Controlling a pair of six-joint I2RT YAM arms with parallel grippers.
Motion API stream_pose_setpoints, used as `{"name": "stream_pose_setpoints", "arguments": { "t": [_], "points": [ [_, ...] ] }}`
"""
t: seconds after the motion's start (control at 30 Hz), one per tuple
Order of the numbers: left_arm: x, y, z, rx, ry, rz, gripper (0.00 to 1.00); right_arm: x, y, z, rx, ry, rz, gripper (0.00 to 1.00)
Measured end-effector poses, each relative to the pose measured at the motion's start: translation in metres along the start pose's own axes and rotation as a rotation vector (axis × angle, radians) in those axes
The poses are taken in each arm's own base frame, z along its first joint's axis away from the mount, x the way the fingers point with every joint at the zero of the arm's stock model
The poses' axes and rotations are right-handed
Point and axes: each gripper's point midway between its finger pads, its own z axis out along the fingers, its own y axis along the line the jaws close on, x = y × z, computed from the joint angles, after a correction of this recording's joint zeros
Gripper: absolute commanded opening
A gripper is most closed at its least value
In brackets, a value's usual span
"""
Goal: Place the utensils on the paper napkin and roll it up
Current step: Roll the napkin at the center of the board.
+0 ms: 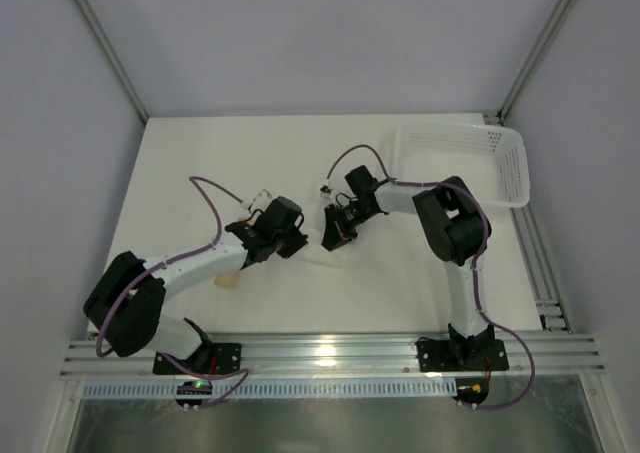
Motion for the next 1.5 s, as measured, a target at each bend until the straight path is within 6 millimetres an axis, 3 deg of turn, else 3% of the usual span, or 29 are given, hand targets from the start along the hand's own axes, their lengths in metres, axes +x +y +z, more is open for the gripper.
{"name": "stream_pose_setpoints", "arguments": {
  "t": [0.17,0.37,0.67,1.5],
  "points": [
    [-0.01,-0.015,0.009,0.01,0.01,0.035,0.0,0.0,0.0,0.0,0.001,0.0,0.0,0.04],
    [-0.006,-0.031,0.016,0.034,0.046,0.091,0.0,0.0,-0.001,0.001,0.002,0.005,0.007,0.04],
    [0.006,-0.029,0.033,0.012,0.102,0.132,0.0,0.0,0.0,0.001,0.002,0.01,0.013,0.04],
    [-0.009,-0.038,0.042,0.007,0.05,0.131,0.0,-0.003,0.0,-0.001,0.045,-0.006,0.02,0.04]
  ]
}}
